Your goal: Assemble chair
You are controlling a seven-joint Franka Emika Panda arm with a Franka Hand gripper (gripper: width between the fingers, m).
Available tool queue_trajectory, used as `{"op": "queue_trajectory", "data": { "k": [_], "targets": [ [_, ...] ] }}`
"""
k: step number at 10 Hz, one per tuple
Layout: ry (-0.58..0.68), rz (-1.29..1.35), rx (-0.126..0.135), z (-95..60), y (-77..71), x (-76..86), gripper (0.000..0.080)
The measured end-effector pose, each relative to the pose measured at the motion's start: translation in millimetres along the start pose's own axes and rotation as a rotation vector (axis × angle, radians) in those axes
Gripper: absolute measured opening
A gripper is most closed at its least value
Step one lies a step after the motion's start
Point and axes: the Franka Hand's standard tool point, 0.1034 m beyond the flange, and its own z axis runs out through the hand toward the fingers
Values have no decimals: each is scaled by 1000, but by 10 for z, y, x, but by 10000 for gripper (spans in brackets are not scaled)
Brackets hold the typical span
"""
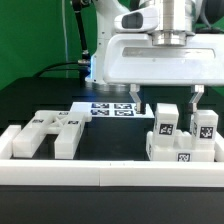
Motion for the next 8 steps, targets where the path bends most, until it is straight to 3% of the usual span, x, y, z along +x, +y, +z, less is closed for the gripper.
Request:
{"op": "queue_trajectory", "data": {
  "k": [2,5,8],
  "targets": [
    [-164,7,19,8,11,-49,649],
    [-312,15,34,-4,43,-21,649],
    [-300,22,34,-26,94,80,649]
  ]
}}
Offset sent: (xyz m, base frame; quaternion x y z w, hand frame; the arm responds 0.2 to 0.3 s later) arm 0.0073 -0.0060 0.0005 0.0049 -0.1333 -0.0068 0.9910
